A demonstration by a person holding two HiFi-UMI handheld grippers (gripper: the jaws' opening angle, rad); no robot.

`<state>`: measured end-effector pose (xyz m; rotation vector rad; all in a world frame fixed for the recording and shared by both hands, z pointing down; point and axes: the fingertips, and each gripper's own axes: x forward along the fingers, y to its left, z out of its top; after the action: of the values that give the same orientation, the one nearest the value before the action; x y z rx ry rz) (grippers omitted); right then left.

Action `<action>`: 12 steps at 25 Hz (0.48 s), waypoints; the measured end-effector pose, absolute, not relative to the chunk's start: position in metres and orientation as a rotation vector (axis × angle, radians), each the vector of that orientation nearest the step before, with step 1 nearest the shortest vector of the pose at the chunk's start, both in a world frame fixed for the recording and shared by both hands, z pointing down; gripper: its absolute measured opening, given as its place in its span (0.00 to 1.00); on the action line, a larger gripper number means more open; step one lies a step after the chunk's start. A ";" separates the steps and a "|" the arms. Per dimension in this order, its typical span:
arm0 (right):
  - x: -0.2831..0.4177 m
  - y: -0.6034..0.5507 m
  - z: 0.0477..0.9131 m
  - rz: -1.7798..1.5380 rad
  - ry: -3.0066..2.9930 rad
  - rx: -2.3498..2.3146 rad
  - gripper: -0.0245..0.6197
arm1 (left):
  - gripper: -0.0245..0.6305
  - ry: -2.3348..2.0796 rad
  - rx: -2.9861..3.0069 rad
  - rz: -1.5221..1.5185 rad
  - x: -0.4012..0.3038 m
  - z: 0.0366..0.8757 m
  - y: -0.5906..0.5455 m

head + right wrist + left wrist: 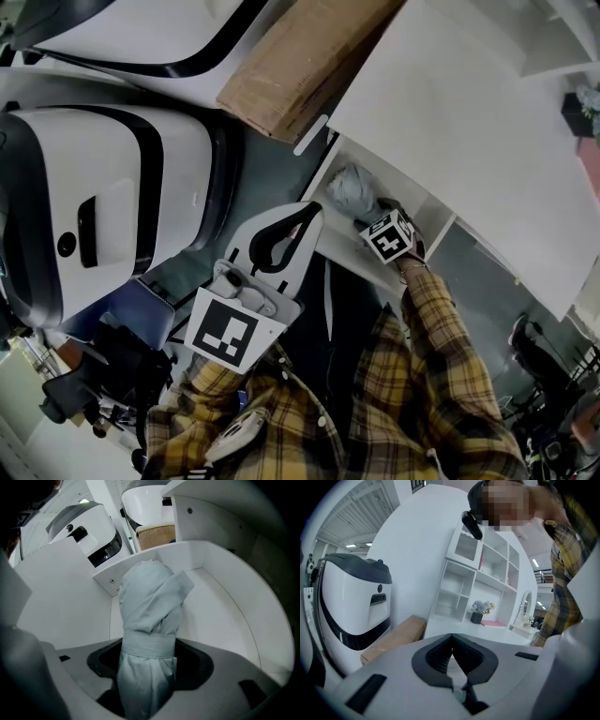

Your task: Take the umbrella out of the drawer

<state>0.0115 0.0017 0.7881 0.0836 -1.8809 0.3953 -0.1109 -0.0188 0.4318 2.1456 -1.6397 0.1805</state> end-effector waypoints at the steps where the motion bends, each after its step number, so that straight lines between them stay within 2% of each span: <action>1: 0.012 0.002 0.788 0.405 -1.879 0.085 0.51 | 0.07 -1.641 2.147 0.180 -0.111 0.431 -0.019; 12: 0.013 0.005 0.760 0.442 -1.902 0.090 0.51 | 0.07 -1.651 2.167 0.154 -0.117 0.416 -0.023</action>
<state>0.0134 0.0054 0.7597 0.0904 -1.9019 0.4416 -0.1165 -0.0233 0.4157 2.1670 -1.6509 0.1538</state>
